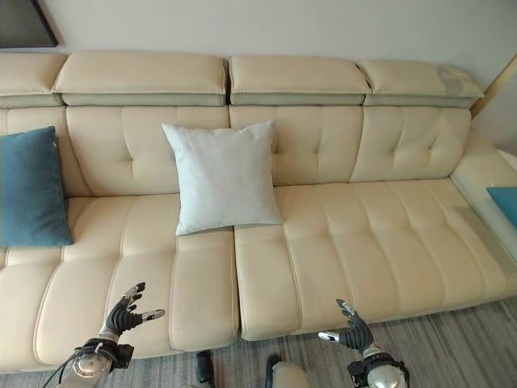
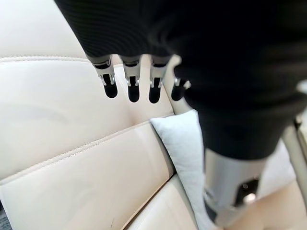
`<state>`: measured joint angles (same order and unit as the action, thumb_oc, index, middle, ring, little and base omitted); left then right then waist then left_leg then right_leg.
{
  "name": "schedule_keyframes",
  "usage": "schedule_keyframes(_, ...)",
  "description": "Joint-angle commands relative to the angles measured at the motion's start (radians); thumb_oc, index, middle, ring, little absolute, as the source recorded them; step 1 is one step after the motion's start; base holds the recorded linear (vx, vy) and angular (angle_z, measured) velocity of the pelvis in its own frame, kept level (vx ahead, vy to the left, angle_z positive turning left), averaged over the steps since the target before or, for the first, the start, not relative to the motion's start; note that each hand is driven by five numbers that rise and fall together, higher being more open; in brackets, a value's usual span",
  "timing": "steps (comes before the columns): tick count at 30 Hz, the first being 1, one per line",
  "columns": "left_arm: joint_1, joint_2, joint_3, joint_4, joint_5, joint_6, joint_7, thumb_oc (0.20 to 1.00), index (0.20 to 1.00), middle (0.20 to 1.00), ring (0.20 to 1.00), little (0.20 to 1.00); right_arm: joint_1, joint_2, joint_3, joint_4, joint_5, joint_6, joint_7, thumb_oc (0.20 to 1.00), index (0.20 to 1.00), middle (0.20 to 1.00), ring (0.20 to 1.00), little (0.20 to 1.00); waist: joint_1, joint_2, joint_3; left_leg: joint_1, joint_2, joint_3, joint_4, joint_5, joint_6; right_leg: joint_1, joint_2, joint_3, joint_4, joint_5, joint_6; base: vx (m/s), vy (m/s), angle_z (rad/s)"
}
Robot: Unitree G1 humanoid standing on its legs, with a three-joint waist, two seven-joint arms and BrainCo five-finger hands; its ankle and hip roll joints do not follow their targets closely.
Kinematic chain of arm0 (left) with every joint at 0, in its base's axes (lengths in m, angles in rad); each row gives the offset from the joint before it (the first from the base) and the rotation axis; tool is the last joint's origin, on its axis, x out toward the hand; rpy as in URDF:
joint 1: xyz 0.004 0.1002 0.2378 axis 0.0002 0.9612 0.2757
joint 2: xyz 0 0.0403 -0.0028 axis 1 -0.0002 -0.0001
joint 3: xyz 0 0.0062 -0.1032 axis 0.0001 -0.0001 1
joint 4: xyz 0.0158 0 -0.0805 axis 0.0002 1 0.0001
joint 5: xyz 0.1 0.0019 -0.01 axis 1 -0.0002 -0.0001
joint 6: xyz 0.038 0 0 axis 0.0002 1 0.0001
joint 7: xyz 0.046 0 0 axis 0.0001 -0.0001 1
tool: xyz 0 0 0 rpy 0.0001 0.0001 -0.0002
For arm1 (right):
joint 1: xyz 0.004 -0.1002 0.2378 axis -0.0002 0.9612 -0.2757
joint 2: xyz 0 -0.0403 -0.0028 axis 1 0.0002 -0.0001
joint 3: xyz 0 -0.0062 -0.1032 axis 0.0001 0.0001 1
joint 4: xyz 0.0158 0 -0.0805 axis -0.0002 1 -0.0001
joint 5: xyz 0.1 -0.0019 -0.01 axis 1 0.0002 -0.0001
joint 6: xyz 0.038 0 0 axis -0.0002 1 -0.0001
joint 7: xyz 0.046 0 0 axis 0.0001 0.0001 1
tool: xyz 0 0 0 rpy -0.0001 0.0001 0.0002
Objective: Pick up all the scattered cushions and arrange them neatly on the sofa.
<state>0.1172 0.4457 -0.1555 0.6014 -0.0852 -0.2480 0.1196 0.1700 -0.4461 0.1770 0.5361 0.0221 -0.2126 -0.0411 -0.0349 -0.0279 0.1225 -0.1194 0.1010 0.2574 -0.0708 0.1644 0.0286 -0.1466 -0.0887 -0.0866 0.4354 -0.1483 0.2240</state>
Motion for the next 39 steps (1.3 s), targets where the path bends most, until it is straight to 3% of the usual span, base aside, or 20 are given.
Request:
schedule_keyframes(1,-0.011,0.020,0.016,-0.024,0.016,-0.024,0.009,1.000,1.000,1.000,1.000,1.000,-0.036,0.010,0.010,-0.034,0.045,-0.028,-0.014,1.000,1.000,1.000,1.000,1.000,0.036,-0.036,0.014,-0.049,-0.042,-0.035,0.001,-0.038,-0.081,0.121,0.049,-0.033,-0.210,-0.014,-0.105,-0.19,-0.172,0.01)
schedule_keyframes(3,-0.014,0.013,0.013,-0.019,0.010,-0.025,0.010,1.000,1.000,1.000,1.000,1.000,-0.033,-0.003,0.006,-0.049,0.052,-0.033,-0.020,1.000,1.000,1.000,1.000,1.000,0.038,-0.042,0.019,-0.110,-0.022,-0.036,0.009,0.012,-0.118,0.150,0.085,-0.015,-0.349,-0.006,-0.124,-0.27,-0.188,0.20)
schedule_keyframes(6,-0.009,0.000,0.004,-0.019,0.010,-0.026,0.004,1.000,1.000,1.000,1.000,1.000,-0.024,-0.030,-0.001,-0.051,0.052,-0.036,-0.024,1.000,1.000,1.000,1.000,1.000,0.035,-0.027,0.041,-0.155,-0.004,-0.042,0.029,0.049,-0.149,0.158,0.107,-0.028,-0.408,0.017,-0.137,-0.26,-0.096,0.34)
schedule_keyframes(9,-0.013,-0.005,-0.004,-0.023,0.016,-0.025,0.000,1.000,1.000,1.000,1.000,1.000,-0.030,-0.043,-0.004,-0.056,0.051,-0.033,-0.025,1.000,1.000,1.000,1.000,1.000,0.030,-0.027,0.062,-0.177,-0.006,-0.073,0.084,0.023,-0.149,0.142,0.101,-0.037,-0.406,0.032,-0.142,-0.26,-0.016,0.14)
schedule_keyframes(11,-0.003,-0.019,-0.015,-0.028,0.019,-0.027,-0.003,1.000,1.000,1.000,1.000,1.000,-0.031,-0.056,-0.003,-0.062,0.060,-0.032,-0.018,1.000,1.000,1.000,1.000,1.000,0.008,-0.059,0.061,-0.149,-0.074,-0.173,0.261,-0.147,-0.097,0.101,0.058,-0.010,-0.398,0.081,-0.146,-0.26,0.052,-0.01)
schedule_keyframes(12,0.000,-0.026,-0.018,-0.034,0.012,-0.028,-0.001,1.000,1.000,1.000,1.000,1.000,-0.041,-0.059,-0.001,-0.058,0.067,-0.031,-0.015,1.000,1.000,1.000,1.000,1.000,0.007,-0.066,0.060,-0.136,-0.094,-0.204,0.299,-0.188,-0.094,0.090,0.051,0.004,-0.396,0.093,-0.144,-0.10,0.072,-0.03)
schedule_keyframes(15,-0.003,-0.041,-0.031,-0.028,0.000,-0.027,0.001,1.000,1.000,1.000,1.000,1.000,-0.055,-0.047,0.005,-0.044,0.073,-0.027,-0.015,1.000,1.000,1.000,1.000,1.000,0.000,-0.055,0.041,-0.070,-0.115,-0.243,0.264,-0.226,-0.081,0.085,0.059,0.032,-0.405,0.102,-0.135,0.02,0.101,-0.47)
schedule_keyframes(24,-0.005,-0.023,-0.050,-0.038,0.009,-0.019,-0.015,1.000,1.000,1.000,1.000,1.000,-0.045,-0.006,-0.015,-0.020,0.120,-0.017,-0.014,1.000,1.000,1.000,1.000,1.000,-0.030,-0.048,-0.003,0.040,-0.111,-0.192,0.091,-0.198,-0.057,0.080,0.057,0.083,-0.404,0.126,-0.110,0.05,0.089,-0.33)
schedule_keyframes(29,-0.018,-0.031,-0.061,-0.029,0.003,-0.011,-0.017,1.000,1.000,1.000,1.000,1.000,-0.085,0.053,-0.033,0.012,0.189,-0.012,-0.026,1.000,1.000,1.000,1.000,1.000,-0.041,-0.039,0.013,0.077,-0.099,-0.095,0.061,-0.207,-0.040,0.025,0.062,0.125,-0.354,0.152,-0.085,-0.05,0.062,-0.65)
schedule_keyframes(31,-0.015,-0.031,-0.068,-0.047,-0.005,-0.012,-0.018,1.000,1.000,1.000,1.000,1.000,-0.104,0.067,-0.031,0.004,0.206,-0.015,-0.032,1.000,1.000,1.000,1.000,1.000,-0.032,-0.036,0.020,0.082,-0.083,-0.042,0.061,-0.212,-0.036,0.001,0.042,0.063,-0.340,0.158,-0.077,-0.09,0.014,-1.34)
schedule_keyframes(33,-0.011,-0.033,-0.081,-0.062,-0.007,-0.006,-0.028,1.000,1.000,1.000,1.000,1.000,-0.119,0.080,-0.023,0.009,0.207,-0.014,-0.036,1.000,1.000,1.000,1.000,1.000,-0.020,-0.029,0.022,0.098,-0.063,0.013,0.062,-0.220,-0.035,-0.010,0.001,-0.059,-0.320,0.149,-0.086,-0.01,-0.025,-1.46)
schedule_keyframes(36,-0.002,-0.033,-0.090,-0.068,0.004,0.001,-0.044,1.000,1.000,1.000,1.000,1.000,-0.129,0.085,-0.007,0.007,0.196,-0.010,-0.035,1.000,1.000,1.000,1.000,1.000,-0.016,-0.022,0.016,0.138,-0.041,0.082,0.070,-0.255,-0.038,-0.007,-0.039,-0.174,-0.285,0.123,-0.087,0.06,-0.057,-1.44)
schedule_keyframes(39,0.005,-0.028,-0.079,-0.075,-0.006,0.007,-0.054,1.000,1.000,1.000,1.000,1.000,-0.135,0.085,0.008,-0.014,0.189,-0.009,-0.030,1.000,1.000,1.000,1.000,1.000,-0.002,-0.024,0.009,0.161,-0.016,0.173,0.091,-0.264,-0.044,0.008,-0.096,-0.331,-0.251,0.121,-0.090,0.05,-0.152,-1.34)
